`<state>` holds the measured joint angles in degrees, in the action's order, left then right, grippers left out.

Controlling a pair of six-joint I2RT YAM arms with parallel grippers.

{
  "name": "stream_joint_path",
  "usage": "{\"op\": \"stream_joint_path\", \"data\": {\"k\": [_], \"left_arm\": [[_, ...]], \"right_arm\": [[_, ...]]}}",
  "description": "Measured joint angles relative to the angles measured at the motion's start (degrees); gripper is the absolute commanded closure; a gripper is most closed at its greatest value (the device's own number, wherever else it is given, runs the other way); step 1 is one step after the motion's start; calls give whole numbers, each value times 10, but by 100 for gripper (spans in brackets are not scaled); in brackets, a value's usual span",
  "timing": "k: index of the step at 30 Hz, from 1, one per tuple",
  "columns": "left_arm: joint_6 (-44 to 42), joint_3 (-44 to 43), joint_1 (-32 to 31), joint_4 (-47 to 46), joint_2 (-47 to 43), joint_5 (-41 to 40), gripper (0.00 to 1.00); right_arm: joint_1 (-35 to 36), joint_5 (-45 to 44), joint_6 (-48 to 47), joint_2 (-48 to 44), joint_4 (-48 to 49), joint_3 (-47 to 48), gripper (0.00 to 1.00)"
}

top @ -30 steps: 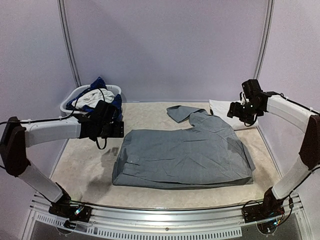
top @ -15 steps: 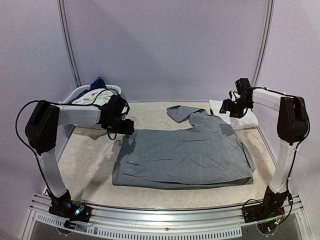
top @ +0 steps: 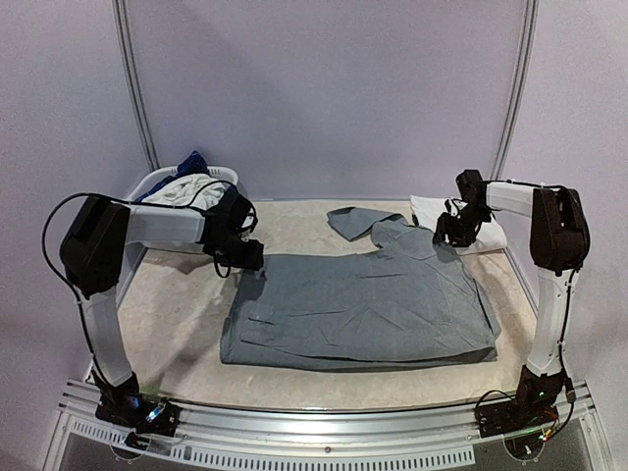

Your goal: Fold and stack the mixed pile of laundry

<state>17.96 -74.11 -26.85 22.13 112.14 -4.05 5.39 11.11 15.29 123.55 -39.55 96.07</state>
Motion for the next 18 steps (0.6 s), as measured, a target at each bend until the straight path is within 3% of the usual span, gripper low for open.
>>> {"op": "stream_joint_path", "data": {"k": [2,10,18], "left_arm": [[0,0,1,0,3,0,40],[-2,11,5,0,5,0,47],[-5,13,13,-5,5,0,50]], "right_arm": [[-1,3,0,2,-3,0,59],[-2,16,-6,3,-2,0,96],[-2,20,-4,3,-2,0,100]]}}
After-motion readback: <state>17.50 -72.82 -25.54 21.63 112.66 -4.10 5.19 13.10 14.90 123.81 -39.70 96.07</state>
